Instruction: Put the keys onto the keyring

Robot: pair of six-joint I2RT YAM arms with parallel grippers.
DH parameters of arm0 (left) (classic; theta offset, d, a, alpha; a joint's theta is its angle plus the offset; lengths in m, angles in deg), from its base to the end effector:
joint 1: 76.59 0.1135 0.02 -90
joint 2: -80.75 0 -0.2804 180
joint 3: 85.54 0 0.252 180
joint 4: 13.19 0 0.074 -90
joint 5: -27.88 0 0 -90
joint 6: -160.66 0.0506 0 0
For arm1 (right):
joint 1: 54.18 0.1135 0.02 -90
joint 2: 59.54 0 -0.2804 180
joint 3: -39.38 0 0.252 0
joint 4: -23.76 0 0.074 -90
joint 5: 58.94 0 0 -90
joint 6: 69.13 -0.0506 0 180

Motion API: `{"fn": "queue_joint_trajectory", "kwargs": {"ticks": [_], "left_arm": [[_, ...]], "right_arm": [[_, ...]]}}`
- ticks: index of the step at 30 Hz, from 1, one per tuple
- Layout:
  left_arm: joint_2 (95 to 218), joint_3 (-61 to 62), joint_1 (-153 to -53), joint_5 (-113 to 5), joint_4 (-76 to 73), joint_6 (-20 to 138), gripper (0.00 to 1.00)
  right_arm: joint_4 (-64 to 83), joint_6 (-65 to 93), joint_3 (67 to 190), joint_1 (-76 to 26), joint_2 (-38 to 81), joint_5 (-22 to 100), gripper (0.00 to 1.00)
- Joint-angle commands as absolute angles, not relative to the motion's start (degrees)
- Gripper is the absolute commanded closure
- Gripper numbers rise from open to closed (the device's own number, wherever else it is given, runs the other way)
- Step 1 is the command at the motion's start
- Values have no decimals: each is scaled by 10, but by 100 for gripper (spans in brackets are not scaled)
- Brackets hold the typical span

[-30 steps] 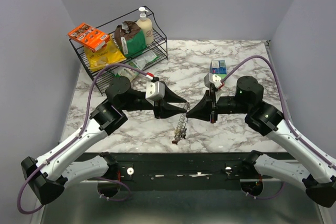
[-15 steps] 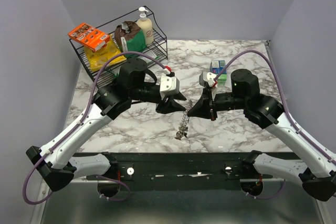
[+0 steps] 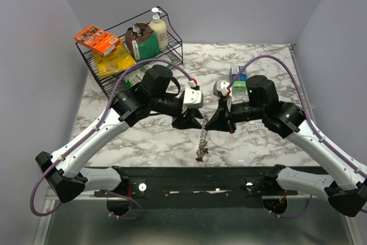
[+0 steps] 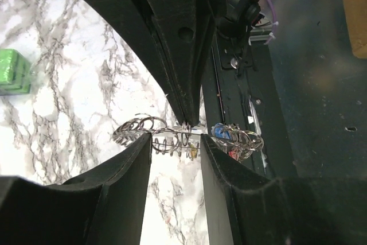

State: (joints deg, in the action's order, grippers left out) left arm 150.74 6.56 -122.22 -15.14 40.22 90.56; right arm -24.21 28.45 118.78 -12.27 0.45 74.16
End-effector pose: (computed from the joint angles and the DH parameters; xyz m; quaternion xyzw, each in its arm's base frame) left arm 0.1486 -0.2048 0.4154 0.5969 0.5665 -0.4388 0.3609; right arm 0.1368 0.1693 0.3870 -0.5051 0.6476 0.4419 0.3608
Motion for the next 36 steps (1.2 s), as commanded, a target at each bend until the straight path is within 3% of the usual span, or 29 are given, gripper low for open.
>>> {"fn": "queue_joint_trajectory", "kwargs": {"ticks": [1,8,12,14,24,27,28,31,36], "left_arm": [[1517,81,-1233,-151,417,911,57],[1524,75,-1239,-156,409,911,66],[1533,78,-1241,-162,414,911,92],[1534,78,-1241,-162,414,911,99],[1515,53,-1245,-183,381,890,100],[1493,21,-1245,-198,328,866,100],[1485,10,-1245,-211,292,843,100],[1460,-32,-1245,-227,215,798,100],[1416,-106,-1245,-243,92,726,100]], "right_arm": [[-237,287,1209,-122,5,742,100],[-230,283,1203,-122,1,740,100],[-225,279,1200,-122,-1,740,100],[-223,278,1199,-122,-3,739,100],[-202,260,1186,-122,-29,698,98],[-185,244,1176,-122,-50,665,80],[-179,240,1172,-122,-55,657,66],[-167,231,1164,-122,-77,626,45],[-152,214,1158,-122,-97,578,25]]}}
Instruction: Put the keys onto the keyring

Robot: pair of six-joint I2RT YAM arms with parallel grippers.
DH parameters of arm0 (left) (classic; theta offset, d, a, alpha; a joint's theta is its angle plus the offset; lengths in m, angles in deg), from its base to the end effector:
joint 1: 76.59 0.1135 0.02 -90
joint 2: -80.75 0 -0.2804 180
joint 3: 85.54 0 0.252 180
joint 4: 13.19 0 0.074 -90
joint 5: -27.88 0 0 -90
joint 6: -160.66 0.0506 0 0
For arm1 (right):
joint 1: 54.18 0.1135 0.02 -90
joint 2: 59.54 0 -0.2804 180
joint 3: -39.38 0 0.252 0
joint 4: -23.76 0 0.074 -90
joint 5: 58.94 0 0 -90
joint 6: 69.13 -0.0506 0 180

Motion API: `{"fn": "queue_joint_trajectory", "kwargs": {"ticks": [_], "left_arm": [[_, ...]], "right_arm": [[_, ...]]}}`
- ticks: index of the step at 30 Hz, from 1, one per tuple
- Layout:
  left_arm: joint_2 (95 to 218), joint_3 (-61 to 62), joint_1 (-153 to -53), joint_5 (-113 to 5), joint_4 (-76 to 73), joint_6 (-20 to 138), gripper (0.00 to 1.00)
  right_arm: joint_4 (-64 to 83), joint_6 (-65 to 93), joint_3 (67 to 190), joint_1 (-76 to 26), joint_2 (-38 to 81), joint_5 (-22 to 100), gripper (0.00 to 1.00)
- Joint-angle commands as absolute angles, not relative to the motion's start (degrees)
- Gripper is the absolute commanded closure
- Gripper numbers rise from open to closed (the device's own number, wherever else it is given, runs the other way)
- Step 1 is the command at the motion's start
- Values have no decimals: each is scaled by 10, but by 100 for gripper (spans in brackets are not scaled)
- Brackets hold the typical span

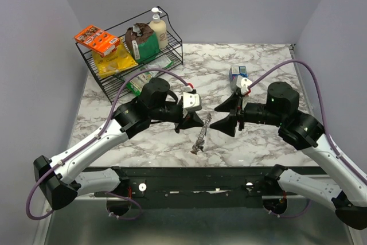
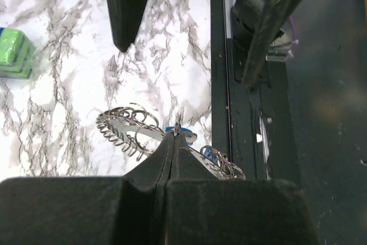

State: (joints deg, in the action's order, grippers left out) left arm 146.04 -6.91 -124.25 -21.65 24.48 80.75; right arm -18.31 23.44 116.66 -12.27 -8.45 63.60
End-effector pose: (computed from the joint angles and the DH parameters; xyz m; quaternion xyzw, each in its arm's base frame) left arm 0.1444 -0.2073 0.3800 0.5449 0.5998 -0.4390 0.3881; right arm 0.1174 0.1420 0.4110 -0.4462 0.6452 0.4053 0.4695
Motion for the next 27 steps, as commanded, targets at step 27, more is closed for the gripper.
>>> {"fn": "queue_joint_trajectory", "kwargs": {"ticks": [27], "left_arm": [[1292,-379,-1239,-360,-482,502,100]], "right_arm": [[-108,222,1179,-133,-122,668,30]]}}
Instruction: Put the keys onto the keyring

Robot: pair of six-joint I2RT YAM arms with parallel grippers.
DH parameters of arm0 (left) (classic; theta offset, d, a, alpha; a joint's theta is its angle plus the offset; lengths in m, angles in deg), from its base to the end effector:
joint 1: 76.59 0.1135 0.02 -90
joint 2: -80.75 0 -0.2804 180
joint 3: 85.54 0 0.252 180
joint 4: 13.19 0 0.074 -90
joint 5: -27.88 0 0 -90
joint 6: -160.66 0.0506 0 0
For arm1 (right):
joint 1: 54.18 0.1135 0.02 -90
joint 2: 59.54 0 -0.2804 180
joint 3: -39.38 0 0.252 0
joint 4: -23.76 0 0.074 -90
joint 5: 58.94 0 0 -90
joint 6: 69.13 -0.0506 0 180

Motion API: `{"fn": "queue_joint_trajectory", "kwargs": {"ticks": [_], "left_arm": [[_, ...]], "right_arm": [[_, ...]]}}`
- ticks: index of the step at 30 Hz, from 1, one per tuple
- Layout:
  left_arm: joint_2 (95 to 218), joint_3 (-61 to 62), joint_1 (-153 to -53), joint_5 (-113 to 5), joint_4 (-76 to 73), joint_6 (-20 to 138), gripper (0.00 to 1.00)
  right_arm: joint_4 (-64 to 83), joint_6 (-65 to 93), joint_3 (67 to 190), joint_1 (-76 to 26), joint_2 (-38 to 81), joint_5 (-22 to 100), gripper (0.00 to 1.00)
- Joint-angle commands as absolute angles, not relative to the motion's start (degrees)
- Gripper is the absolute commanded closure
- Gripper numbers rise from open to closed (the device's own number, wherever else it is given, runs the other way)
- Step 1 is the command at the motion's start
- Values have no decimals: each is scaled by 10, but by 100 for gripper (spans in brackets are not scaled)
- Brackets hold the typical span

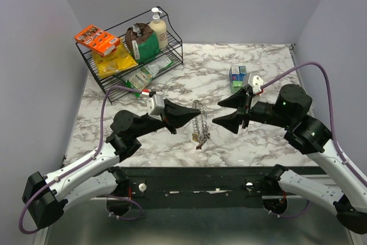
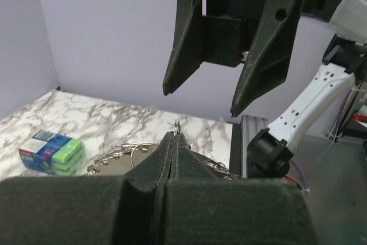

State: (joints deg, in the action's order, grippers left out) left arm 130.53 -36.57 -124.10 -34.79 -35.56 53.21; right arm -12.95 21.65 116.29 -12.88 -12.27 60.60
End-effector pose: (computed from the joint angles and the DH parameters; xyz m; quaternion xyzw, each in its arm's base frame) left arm 0.1190 -0.1643 0.3678 0.3304 0.4771 -0.5435 0.6065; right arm 0.1082 0.1282 0.4296 -0.4177 0.6157 0.4009 0.5345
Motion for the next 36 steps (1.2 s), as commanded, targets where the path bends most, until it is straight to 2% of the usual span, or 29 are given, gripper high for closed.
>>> {"fn": "queue_joint_trajectory", "kwargs": {"ticks": [1,7,12,16,22,32,36], "left_arm": [[1292,-382,-1238,-358,-503,499,100],[1294,-384,-1238,-315,-533,489,100],[1299,-375,-1237,-289,-534,482,100],[1305,-369,-1237,-278,-528,481,100],[1310,-361,-1237,-269,-528,475,100],[1316,-349,-1238,-265,-518,472,100],[1319,-346,-1237,-266,-515,470,100]], "right_arm": [[-102,223,1180,-134,-121,675,33],[-80,220,1192,-137,-126,716,41],[-65,214,1193,-137,-129,728,41],[-55,213,1197,-136,-126,741,33],[-34,189,1198,-137,-103,784,32],[-15,173,1172,-137,-95,795,47],[-17,172,1162,-137,-94,769,49]]}}
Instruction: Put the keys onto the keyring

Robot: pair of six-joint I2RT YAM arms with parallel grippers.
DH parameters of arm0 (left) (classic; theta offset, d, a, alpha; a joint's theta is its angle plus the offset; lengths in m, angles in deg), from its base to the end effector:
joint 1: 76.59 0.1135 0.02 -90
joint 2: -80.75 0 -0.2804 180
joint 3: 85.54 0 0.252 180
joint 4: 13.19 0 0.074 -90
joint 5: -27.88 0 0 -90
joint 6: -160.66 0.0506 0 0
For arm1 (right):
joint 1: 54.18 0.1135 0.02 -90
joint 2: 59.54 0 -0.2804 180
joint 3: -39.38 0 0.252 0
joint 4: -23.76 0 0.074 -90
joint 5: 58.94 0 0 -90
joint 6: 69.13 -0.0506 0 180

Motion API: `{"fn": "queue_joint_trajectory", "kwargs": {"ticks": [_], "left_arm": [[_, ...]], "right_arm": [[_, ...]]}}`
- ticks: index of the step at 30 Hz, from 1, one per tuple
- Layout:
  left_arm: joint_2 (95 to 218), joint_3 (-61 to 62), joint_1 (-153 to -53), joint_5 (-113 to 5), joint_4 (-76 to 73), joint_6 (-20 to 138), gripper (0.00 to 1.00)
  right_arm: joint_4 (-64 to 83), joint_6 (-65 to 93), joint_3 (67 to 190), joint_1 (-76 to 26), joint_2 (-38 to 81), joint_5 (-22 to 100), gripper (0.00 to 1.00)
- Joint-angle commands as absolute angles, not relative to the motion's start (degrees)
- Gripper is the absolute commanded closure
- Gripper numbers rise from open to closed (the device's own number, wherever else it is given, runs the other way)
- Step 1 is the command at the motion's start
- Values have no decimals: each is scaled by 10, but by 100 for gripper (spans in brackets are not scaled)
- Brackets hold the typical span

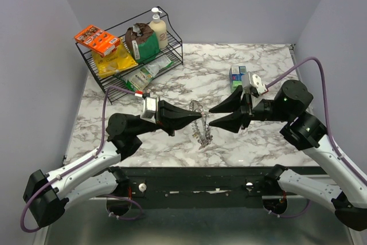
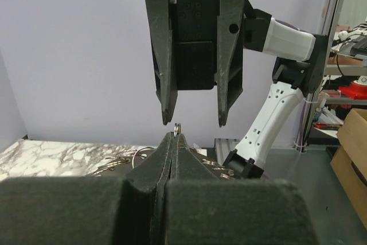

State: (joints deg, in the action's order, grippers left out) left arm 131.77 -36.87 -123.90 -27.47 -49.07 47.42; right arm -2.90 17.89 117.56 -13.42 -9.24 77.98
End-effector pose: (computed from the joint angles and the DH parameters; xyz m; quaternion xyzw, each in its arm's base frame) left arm 0.1089 -0.1605 0.3850 0.3508 0.3870 -0.6007 0.6053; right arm 0.1063 0.1404 0.4494 -0.4769 0.5150 0.5026 0.5046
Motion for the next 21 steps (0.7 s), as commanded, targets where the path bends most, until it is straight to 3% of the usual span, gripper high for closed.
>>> {"fn": "queue_joint_trajectory", "kwargs": {"ticks": [1,4,10,16,17,21], "left_arm": [[1320,-346,-1237,-264,-515,469,100],[1322,-343,-1237,-262,-515,468,100],[1323,-342,-1237,-262,-515,466,100],[1322,-342,-1238,-264,-515,466,100],[1322,-342,-1237,-266,-515,465,100],[1322,-340,-1237,-265,-514,467,100]], "right_arm": [[-17,173,1159,-137,-94,765,49],[-17,174,1156,-137,-93,758,49],[-16,174,1156,-137,-89,757,60],[-17,176,1149,-137,-89,762,79],[-16,176,1148,-137,-91,761,88],[-16,177,1138,-137,-101,755,95]]}}
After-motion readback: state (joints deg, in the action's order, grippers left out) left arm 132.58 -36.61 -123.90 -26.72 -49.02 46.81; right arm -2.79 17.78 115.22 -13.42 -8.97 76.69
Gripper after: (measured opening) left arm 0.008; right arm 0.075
